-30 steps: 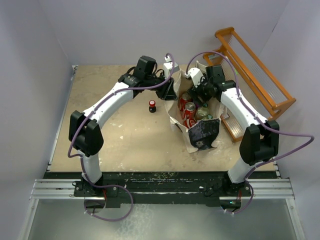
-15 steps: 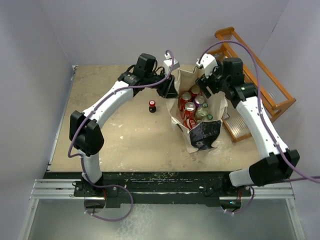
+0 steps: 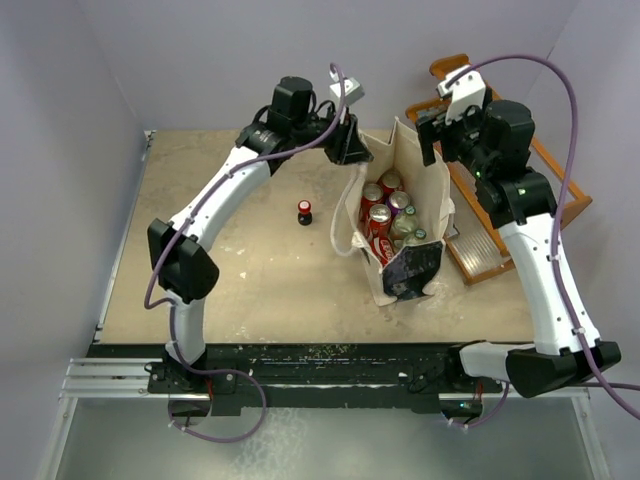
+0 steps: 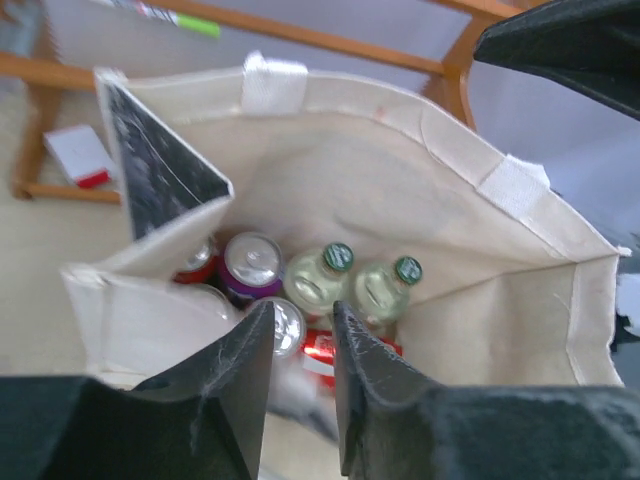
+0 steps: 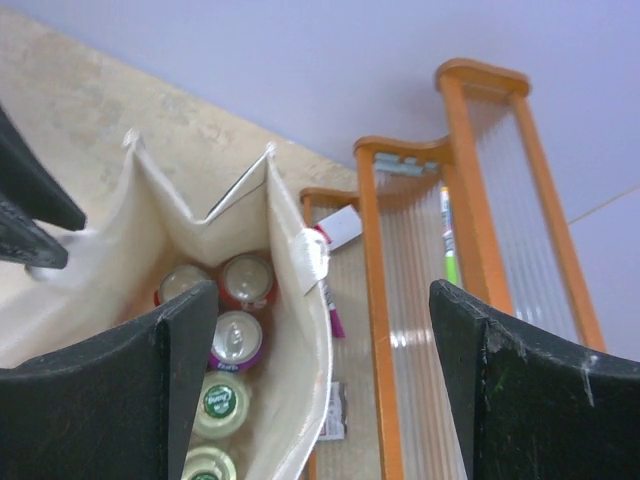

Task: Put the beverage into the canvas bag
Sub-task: Reset both arms

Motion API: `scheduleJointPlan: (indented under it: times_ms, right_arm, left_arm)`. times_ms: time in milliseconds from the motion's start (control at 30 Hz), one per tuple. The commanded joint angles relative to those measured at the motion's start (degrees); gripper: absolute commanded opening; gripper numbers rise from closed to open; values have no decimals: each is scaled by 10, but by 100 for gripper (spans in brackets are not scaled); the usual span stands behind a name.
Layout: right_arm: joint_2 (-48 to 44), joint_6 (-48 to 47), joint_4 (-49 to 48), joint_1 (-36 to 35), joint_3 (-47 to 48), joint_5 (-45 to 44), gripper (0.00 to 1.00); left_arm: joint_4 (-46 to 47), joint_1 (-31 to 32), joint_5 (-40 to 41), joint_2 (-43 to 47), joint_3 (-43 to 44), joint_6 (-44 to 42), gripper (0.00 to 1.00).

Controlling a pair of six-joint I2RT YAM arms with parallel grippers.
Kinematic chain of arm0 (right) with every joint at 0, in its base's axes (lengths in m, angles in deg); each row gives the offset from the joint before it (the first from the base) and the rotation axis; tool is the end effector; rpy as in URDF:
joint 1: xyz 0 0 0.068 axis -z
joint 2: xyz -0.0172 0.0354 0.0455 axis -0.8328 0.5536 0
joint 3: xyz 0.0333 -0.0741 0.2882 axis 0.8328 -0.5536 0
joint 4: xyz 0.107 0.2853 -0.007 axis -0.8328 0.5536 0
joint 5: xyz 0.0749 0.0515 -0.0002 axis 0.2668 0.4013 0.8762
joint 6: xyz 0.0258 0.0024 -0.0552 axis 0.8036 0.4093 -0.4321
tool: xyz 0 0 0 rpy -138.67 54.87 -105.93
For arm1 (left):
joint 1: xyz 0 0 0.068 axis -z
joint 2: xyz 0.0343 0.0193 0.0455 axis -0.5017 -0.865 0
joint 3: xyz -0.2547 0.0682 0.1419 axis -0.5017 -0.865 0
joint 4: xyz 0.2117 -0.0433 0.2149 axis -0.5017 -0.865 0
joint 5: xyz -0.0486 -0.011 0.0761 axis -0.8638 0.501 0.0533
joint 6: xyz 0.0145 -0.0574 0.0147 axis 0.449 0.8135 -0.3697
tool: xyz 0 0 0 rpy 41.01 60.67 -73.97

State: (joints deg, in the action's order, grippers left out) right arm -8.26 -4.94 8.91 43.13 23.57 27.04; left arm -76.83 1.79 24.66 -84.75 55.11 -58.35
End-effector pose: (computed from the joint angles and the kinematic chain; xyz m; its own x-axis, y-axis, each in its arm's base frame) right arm 0.3021 0.0719 0.5308 -0.0284 -0.2929 -0.9557 -0.2605 0.9252 -0.2759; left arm 0.4276 -0.3033 0.4297 -0.4130 0.1366 -0.9004 0.8851 0.2933 -0.3614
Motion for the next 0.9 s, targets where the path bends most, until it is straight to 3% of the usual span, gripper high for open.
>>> scheduleJointPlan:
  times_ms: [0,100,300,467,667,867]
  right_arm:
    - [-11,65,-53,4,57,-73,89]
    - [5,94,-40,7,103,-132,99]
    - [69,126,64,16,225,-199,100]
    - [62,107,120,20,242,-158,100]
    - [60,74,159,24,232,-225,100]
    - [-44,30,71,41,125,-184,100]
  left_arm:
    - [11,-9,68,31,69,-57,38]
    - [-14,-20,153,70,72,-101,48]
    - [-33,-86,308,169,14,-115,68]
    - [-56,-171,352,231,-31,-87,99]
    - [-173,-179,391,259,-29,-216,99]
    - [-194,-186,438,343,-121,-244,99]
